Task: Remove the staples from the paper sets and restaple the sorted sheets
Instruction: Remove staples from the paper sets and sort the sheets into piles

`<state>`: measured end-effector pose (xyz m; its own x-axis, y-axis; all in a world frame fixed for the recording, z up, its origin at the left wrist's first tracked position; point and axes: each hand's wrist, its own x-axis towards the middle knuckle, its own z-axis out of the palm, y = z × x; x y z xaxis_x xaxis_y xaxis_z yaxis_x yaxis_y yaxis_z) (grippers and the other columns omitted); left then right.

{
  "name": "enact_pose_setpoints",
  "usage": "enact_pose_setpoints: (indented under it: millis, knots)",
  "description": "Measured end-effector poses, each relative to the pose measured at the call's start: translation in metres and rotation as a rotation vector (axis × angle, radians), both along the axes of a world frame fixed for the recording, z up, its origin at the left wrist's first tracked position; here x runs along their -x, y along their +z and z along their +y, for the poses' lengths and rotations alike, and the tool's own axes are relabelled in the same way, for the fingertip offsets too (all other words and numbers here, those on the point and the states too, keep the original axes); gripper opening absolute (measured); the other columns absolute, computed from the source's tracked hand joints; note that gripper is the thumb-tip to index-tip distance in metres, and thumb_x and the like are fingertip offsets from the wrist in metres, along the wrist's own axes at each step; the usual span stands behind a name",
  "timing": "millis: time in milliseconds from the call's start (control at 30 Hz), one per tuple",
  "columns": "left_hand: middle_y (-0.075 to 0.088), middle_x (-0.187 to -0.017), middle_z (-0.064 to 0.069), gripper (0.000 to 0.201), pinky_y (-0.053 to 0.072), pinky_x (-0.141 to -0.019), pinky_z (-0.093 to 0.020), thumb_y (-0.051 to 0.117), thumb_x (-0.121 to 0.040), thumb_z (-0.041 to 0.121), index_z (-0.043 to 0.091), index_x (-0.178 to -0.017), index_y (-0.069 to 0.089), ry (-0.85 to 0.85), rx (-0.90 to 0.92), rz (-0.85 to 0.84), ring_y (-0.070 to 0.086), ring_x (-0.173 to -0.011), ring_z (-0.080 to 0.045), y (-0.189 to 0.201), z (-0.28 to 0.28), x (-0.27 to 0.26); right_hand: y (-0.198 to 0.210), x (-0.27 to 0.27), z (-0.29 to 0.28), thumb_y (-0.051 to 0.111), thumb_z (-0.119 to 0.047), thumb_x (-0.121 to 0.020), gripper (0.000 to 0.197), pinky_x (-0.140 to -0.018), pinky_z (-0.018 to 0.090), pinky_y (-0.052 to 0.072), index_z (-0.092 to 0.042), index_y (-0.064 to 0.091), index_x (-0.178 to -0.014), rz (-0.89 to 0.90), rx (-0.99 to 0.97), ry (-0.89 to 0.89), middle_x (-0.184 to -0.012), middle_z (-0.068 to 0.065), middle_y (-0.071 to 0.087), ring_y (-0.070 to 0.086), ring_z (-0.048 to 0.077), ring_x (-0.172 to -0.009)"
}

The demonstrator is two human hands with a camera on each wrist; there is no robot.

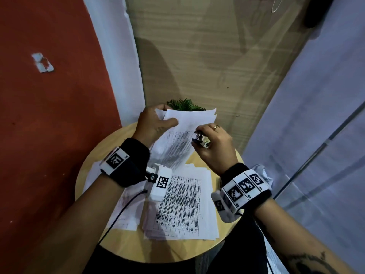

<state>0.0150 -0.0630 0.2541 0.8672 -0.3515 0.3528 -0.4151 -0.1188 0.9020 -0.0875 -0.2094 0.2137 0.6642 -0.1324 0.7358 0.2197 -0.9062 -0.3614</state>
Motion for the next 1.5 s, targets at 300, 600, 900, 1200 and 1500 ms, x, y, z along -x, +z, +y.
enact_pose_setpoints:
  millis: [300, 600, 900, 1200, 1500]
  knots:
    - [0.058, -0.062, 0.021, 0.023, 0.046, -0.073, -0.032, 0.076, -0.043, 0.042, 0.040, -0.062, 0.063, -0.093, -0.003, 0.006, 0.054, -0.072, -0.013, 0.000, 0.005, -0.001, -0.011, 0.000, -0.010, 0.063, -0.014, -0.062, 0.027, -0.066, 0.035, 0.050, -0.007, 0.066, -0.087, 0.188, -0.037, 0.020, -0.086, 0.007, 0.066, 0.061, 0.031, -0.078]
    - [0.060, -0.079, -0.007, 0.033, 0.049, -0.067, -0.030, 0.084, -0.056, 0.007, 0.014, -0.075, 0.059, -0.223, 0.040, 0.047, 0.056, -0.072, -0.017, -0.001, 0.012, -0.004, 0.019, 0.005, -0.016, 0.074, -0.005, -0.061, 0.034, -0.080, 0.026, 0.048, -0.005, 0.066, -0.094, 0.124, -0.153, 0.133, -0.109, 0.005, 0.054, 0.059, 0.016, -0.088]
    - [0.064, -0.066, 0.016, 0.032, 0.049, -0.059, -0.016, 0.079, -0.056, 0.002, 0.017, -0.076, 0.059, -0.307, 0.081, 0.093, 0.058, -0.064, -0.001, -0.002, 0.020, -0.006, 0.049, 0.002, -0.028, 0.084, -0.001, -0.050, 0.044, -0.081, 0.041, 0.050, -0.012, 0.071, -0.090, 0.446, -0.167, 0.211, -0.101, 0.008, 0.059, 0.062, 0.022, -0.085]
    - [0.055, -0.123, 0.013, 0.078, 0.035, -0.095, -0.020, 0.072, -0.056, 0.063, 0.028, -0.123, 0.054, -0.077, -0.320, -0.561, 0.047, -0.116, -0.004, 0.018, 0.026, 0.007, 0.058, 0.006, -0.026, 0.087, -0.008, -0.050, 0.048, -0.080, 0.043, 0.051, -0.009, 0.070, -0.095, 0.493, -0.147, 0.105, -0.099, 0.011, 0.061, 0.062, 0.026, -0.087]
    - [0.073, -0.087, -0.003, 0.035, 0.044, -0.075, -0.035, 0.076, -0.071, 0.046, 0.017, -0.091, 0.074, -0.121, -0.586, -0.535, 0.065, -0.087, -0.024, 0.022, 0.000, 0.012, 0.060, 0.012, -0.024, 0.087, -0.005, -0.050, 0.050, -0.082, 0.044, 0.051, -0.007, 0.070, -0.097, 0.461, -0.241, 0.117, -0.096, 0.009, 0.058, 0.063, 0.026, -0.087]
